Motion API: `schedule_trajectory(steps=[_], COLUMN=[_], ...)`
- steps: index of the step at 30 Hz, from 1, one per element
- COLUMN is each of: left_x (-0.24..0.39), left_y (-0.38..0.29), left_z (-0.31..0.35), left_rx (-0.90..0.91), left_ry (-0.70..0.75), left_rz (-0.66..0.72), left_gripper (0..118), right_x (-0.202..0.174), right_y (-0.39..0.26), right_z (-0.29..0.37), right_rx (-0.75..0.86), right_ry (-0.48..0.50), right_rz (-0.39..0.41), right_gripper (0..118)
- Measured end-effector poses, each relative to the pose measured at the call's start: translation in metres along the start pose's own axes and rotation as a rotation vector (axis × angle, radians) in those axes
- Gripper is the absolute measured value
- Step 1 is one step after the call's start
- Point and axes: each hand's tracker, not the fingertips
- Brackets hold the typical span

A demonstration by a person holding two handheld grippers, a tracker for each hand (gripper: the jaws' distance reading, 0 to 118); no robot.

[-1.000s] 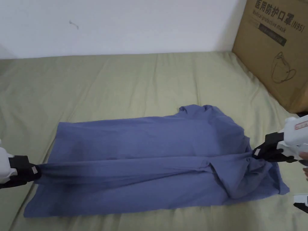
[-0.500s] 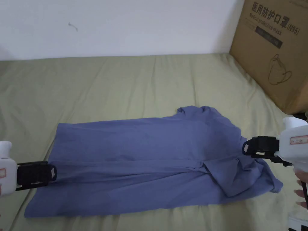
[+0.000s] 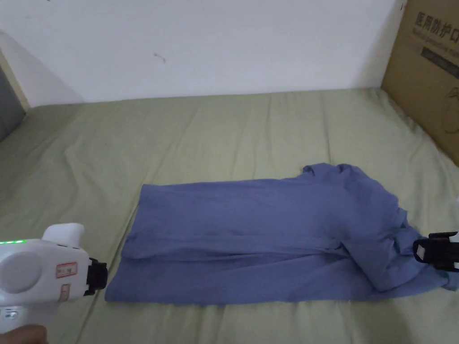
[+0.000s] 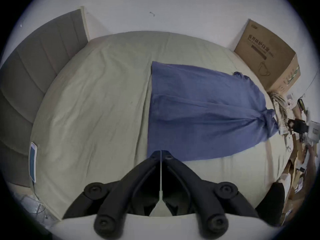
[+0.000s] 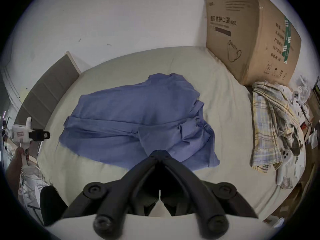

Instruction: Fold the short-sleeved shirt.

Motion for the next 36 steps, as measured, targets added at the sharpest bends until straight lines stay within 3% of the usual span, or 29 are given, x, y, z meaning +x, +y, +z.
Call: schedule_trajectory(steps=[1, 2, 3, 4, 6, 8, 11, 12, 14, 15, 16, 19, 20, 22, 23, 24, 29, 31, 32, 33, 35, 36], left_x=[-0.003, -0.006, -0.008, -0.011, -0.012, -0.011, 0.000, 0.003, 0.007, 0.007, 0.008, 0.006, 0.005, 0.004, 0.001, 0.001, -0.002, 0.000, 0.000, -0.001, -0.003, -0.004], left_y=[0.001, 0.003, 0.007, 0.008, 0.012, 0.018, 0.011, 0.012, 0.016, 0.013, 0.014, 0.017, 0.020, 0.023, 0.024, 0.025, 0.022, 0.017, 0.016, 0.014, 0.012, 0.011], left_z=[-0.009, -0.022, -0.034, -0.048, -0.064, -0.076, -0.086, -0.079, -0.062, -0.059, -0.052, -0.036, -0.031, -0.022, -0.024, -0.022, -0.033, -0.038, -0.042, -0.044, -0.050, -0.051], left_rx=[-0.003, -0.030, -0.077, -0.108, -0.096, -0.172, -0.229, -0.209, -0.183, -0.163, -0.142, -0.104, -0.093, -0.061, -0.055, -0.051, -0.079, -0.091, -0.100, -0.107, -0.119, -0.122], left_ry=[0.001, 0.004, 0.012, 0.017, 0.036, 0.108, 0.078, 0.082, 0.058, 0.060, 0.044, -0.001, -0.004, 0.007, 0.008, 0.014, 0.004, 0.014, 0.017, 0.019, 0.017, 0.016], left_rz=[0.009, 0.032, 0.055, 0.064, 0.052, 0.024, 0.002, 0.006, 0.002, -0.012, -0.026, 0.016, 0.022, 0.011, 0.005, 0.000, 0.019, 0.009, 0.007, 0.009, 0.020, 0.028], left_gripper=[17, 44, 92, 117, 111, 111, 97, 85, 47, 7, 1, 1, 1, 1, 1, 1, 1, 1, 1, 1, 1, 1], right_x=[0.001, 0.002, 0.005, 0.007, 0.011, 0.017, 0.029, 0.034, 0.043, 0.049, 0.054, 0.069, 0.071, 0.073, 0.075, 0.079, 0.100, 0.107, 0.108, 0.107, 0.096, 0.091], right_y=[0.000, 0.000, -0.001, -0.001, -0.003, -0.005, -0.005, -0.004, -0.002, 0.000, 0.001, 0.007, 0.010, 0.012, 0.012, 0.012, 0.001, -0.002, -0.003, -0.003, -0.003, -0.001], right_z=[-0.001, -0.003, -0.005, -0.007, -0.012, -0.016, -0.023, -0.026, -0.031, -0.034, -0.036, -0.046, -0.049, -0.060, -0.067, -0.072, -0.097, -0.103, -0.108, -0.111, -0.113, -0.112], right_rx=[-0.005, -0.009, -0.015, -0.022, -0.032, -0.038, -0.048, -0.051, -0.056, -0.059, -0.058, -0.062, -0.065, -0.092, -0.141, -0.142, -0.254, -0.280, -0.300, -0.307, -0.300, -0.288], right_ry=[0.005, 0.010, 0.019, 0.024, 0.023, 0.009, -0.019, -0.035, -0.066, -0.076, -0.086, -0.084, -0.083, -0.072, -0.082, -0.094, -0.170, -0.155, -0.127, -0.115, -0.149, -0.125], right_rz=[-0.002, -0.011, -0.022, -0.029, -0.034, -0.034, -0.042, -0.044, -0.047, -0.055, -0.070, -0.129, -0.129, -0.125, -0.130, -0.142, -0.156, -0.189, -0.199, -0.194, -0.129, -0.114], right_gripper=[0, 0, 0, 0, 0, 0, 0, 0, 0, 0, 0, 0, 12, 79, 100, 101, 101, 98, 88, 60, 38, 14])
